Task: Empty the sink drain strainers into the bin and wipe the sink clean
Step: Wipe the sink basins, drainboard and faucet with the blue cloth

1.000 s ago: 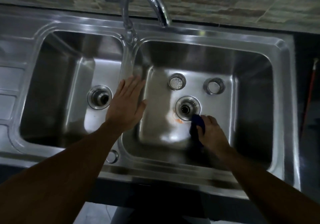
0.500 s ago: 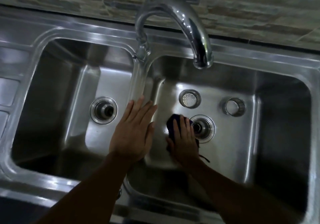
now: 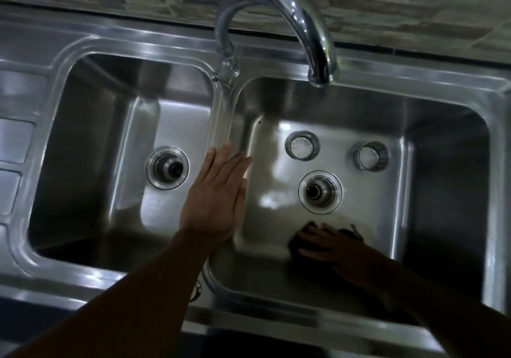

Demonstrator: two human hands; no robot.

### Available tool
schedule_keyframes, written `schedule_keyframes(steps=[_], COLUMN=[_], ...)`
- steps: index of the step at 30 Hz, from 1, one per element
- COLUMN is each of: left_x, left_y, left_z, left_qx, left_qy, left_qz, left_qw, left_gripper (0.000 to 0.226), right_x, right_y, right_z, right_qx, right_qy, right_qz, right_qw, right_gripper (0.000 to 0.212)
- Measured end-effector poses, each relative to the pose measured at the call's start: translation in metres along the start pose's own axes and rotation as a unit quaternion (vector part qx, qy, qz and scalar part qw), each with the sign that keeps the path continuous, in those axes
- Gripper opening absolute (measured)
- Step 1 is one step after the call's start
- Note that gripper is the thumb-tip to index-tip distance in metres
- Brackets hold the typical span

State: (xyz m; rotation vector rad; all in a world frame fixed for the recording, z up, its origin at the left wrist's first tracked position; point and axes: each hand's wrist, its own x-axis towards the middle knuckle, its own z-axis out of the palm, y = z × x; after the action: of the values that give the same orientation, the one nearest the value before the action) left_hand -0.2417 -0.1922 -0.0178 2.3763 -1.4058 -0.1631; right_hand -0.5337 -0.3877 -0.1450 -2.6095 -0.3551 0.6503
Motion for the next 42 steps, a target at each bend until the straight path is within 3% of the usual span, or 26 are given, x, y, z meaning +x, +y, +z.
schedule_keyframes(steps=[3,6,10,15,21,25,28,30,33,35,38,42], left_x=[0.0,-0.001,0.0,0.0,0.0,0.001,0.002,0.002,0.0,-0.001,-0.002,-0.002], left_y=[0.001,0.002,0.001,0.0,0.004,0.008,0.011,0.013,0.012,0.01,0.009,0.008], left_z=[0.001,0.001,0.003,0.005,-0.001,-0.005,-0.009,-0.009,-0.007,-0.006,-0.003,-0.001], left_qx=[0.013,0.019,0.017,0.018,0.039,0.047,0.061,0.061,0.052,0.051,0.054,0.062], left_qy=[-0.003,-0.008,-0.002,-0.002,-0.031,-0.043,-0.061,-0.066,-0.057,-0.045,-0.025,-0.028], left_qz=[0.003,0.0,0.001,-0.002,-0.016,-0.018,-0.023,-0.027,-0.024,-0.015,-0.005,-0.001], left_qw=[1.0,1.0,1.0,1.0,0.999,0.998,0.996,0.996,0.997,0.998,0.998,0.998], left_gripper=[0.043,0.042,0.043,0.043,0.044,0.044,0.047,0.047,0.046,0.045,0.043,0.045], right_x=[-0.066,-0.076,-0.061,0.023,0.128,0.151,0.123,0.082,0.009,-0.034,-0.06,-0.049], right_y=[0.025,0.029,0.022,-0.007,-0.016,-0.047,-0.066,-0.05,-0.015,-0.005,0.001,0.008], right_z=[0.003,0.002,-0.003,-0.013,-0.053,-0.044,-0.025,-0.028,-0.041,-0.037,-0.038,-0.046], right_qx=[-0.084,-0.127,-0.114,-0.038,0.076,0.142,0.214,0.139,0.129,0.065,0.0,0.037], right_qy=[-0.052,-0.074,-0.074,-0.002,0.102,0.126,0.035,-0.033,-0.076,-0.095,-0.123,-0.11], right_qz=[0.074,0.071,0.058,0.066,0.156,0.101,-0.002,-0.038,0.041,0.155,0.382,0.475], right_qw=[0.992,0.987,0.989,0.997,0.98,0.977,0.976,0.989,0.988,0.981,0.916,0.872], right_gripper=[0.089,0.086,0.11,0.086,0.082,0.051,0.047,0.047,0.054,0.056,0.064,0.073])
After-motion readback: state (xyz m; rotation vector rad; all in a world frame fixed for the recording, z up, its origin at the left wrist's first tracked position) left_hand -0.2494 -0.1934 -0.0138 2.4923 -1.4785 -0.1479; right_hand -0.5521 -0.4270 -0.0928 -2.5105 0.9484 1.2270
